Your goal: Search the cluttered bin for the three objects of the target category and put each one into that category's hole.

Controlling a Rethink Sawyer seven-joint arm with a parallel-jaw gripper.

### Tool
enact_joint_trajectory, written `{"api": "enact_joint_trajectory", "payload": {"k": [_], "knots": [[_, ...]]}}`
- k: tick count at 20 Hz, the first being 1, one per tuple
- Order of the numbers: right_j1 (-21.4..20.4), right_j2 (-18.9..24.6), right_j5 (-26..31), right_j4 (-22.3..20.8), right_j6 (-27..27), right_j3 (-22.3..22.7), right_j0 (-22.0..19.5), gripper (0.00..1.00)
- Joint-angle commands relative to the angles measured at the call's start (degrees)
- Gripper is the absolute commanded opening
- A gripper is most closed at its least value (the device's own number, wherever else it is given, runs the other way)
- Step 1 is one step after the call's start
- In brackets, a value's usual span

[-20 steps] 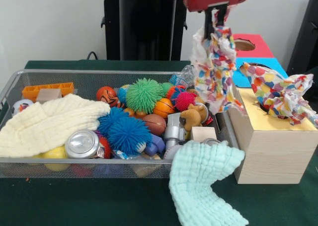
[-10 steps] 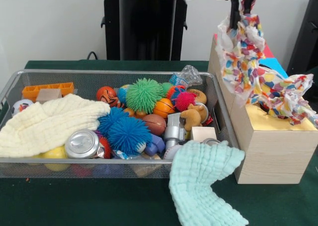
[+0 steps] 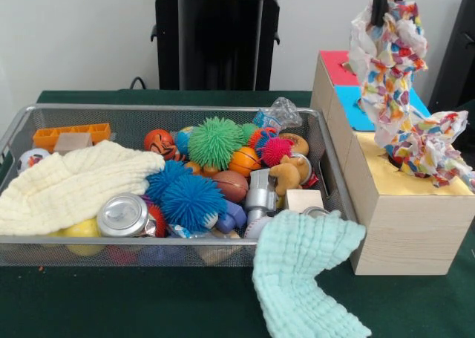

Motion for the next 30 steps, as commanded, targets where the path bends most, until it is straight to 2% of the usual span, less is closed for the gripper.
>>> {"api": "enact_joint_trajectory", "payload": {"k": [1,5,7,10,14,19,24,30], "knots": [[-0.8,-1.7,-1.3,2.8,11.7,2.6,1.3,0.0],[-1.4,-2.5,-2.7,4.7,13.9,3.4,2.9,0.0],[-0.7,-2.9,-2.7,5.2,15.0,2.2,3.8,0.0],[-1.8,-3.8,-3.6,6.3,15.3,3.9,4.4,0.0],[-1.4,-4.7,-4.2,7.1,15.5,3.6,5.3,0.0],[-0.4,-5.7,-5.2,7.7,15.9,2.8,6.4,0.0],[0.0,-7.0,-9.3,7.8,16.0,4.8,7.4,0.0],[0.8,-8.4,-9.9,7.6,15.0,4.1,8.3,0.0]]}}
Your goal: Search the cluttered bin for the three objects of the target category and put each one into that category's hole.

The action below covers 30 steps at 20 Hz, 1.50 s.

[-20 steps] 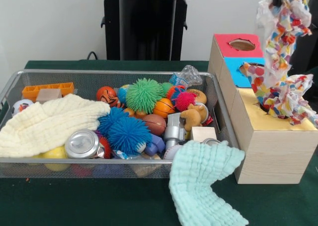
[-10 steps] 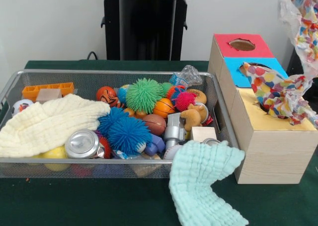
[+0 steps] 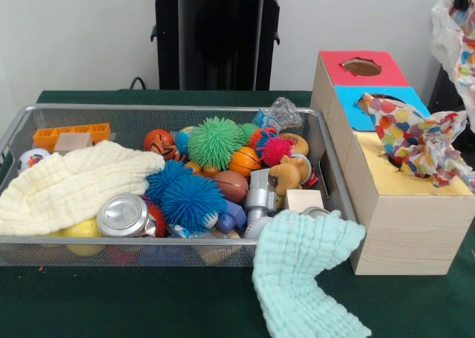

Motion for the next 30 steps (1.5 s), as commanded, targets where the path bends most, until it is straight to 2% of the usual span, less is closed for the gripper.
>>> {"api": "enact_joint_trajectory", "payload": {"k": [1,17,21,30], "knots": [[2.5,-3.6,-2.6,1.0,14.6,4.1,0.1,0.0],[5.4,-5.8,-10.5,0.0,12.4,5.9,0.5,0.0],[7.2,-6.5,-12.0,-0.2,12.9,4.7,1.1,0.0],[9.7,-8.1,-18.2,1.0,14.7,7.2,2.8,0.0]]}}
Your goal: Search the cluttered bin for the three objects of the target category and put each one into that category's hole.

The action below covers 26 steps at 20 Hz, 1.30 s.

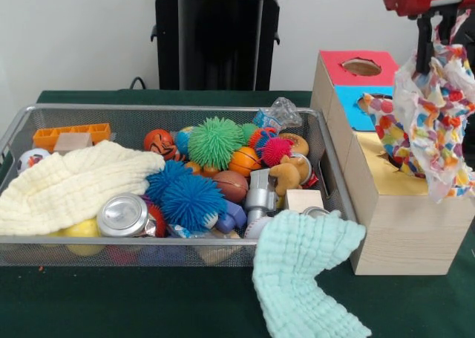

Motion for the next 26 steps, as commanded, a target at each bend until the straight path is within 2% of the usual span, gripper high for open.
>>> {"api": "enact_joint_trajectory", "payload": {"k": [1,5,9,14,18,26], "knots": [[4.7,-1.7,-5.2,1.1,14.7,6.9,1.4,0.0],[5.3,-2.2,-6.0,2.4,15.4,7.7,2.0,0.0],[6.4,-1.1,-4.3,6.1,16.0,9.1,1.4,0.0],[7.0,-1.2,-6.0,8.1,15.4,10.7,1.6,0.0],[7.9,-1.4,-7.0,8.5,14.4,11.4,1.9,0.0],[10.6,-3.2,-9.5,5.6,12.4,10.4,2.6,0.0]]}}
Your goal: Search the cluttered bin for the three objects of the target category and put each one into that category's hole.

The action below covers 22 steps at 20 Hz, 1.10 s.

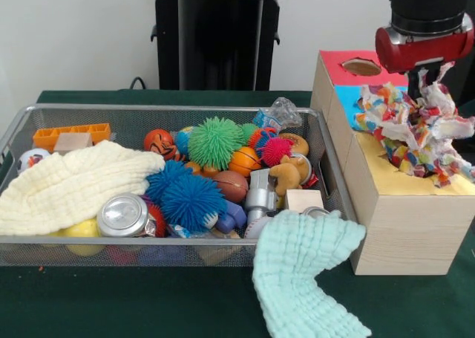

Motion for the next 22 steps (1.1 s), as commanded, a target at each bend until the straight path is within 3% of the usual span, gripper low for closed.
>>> {"api": "enact_joint_trajectory", "payload": {"k": [1,8,15,18,22], "knots": [[4.9,-1.9,-5.3,-0.9,12.3,4.0,0.3,0.0],[5.5,-2.1,-16.4,-2.4,11.7,5.0,0.0,0.0],[5.3,-1.6,-21.5,-1.6,10.3,3.6,-0.3,0.0],[5.1,-1.4,-23.0,-1.3,10.4,4.2,-0.3,0.0],[6.5,0.2,-20.2,0.8,10.4,5.2,-1.2,0.0]]}}
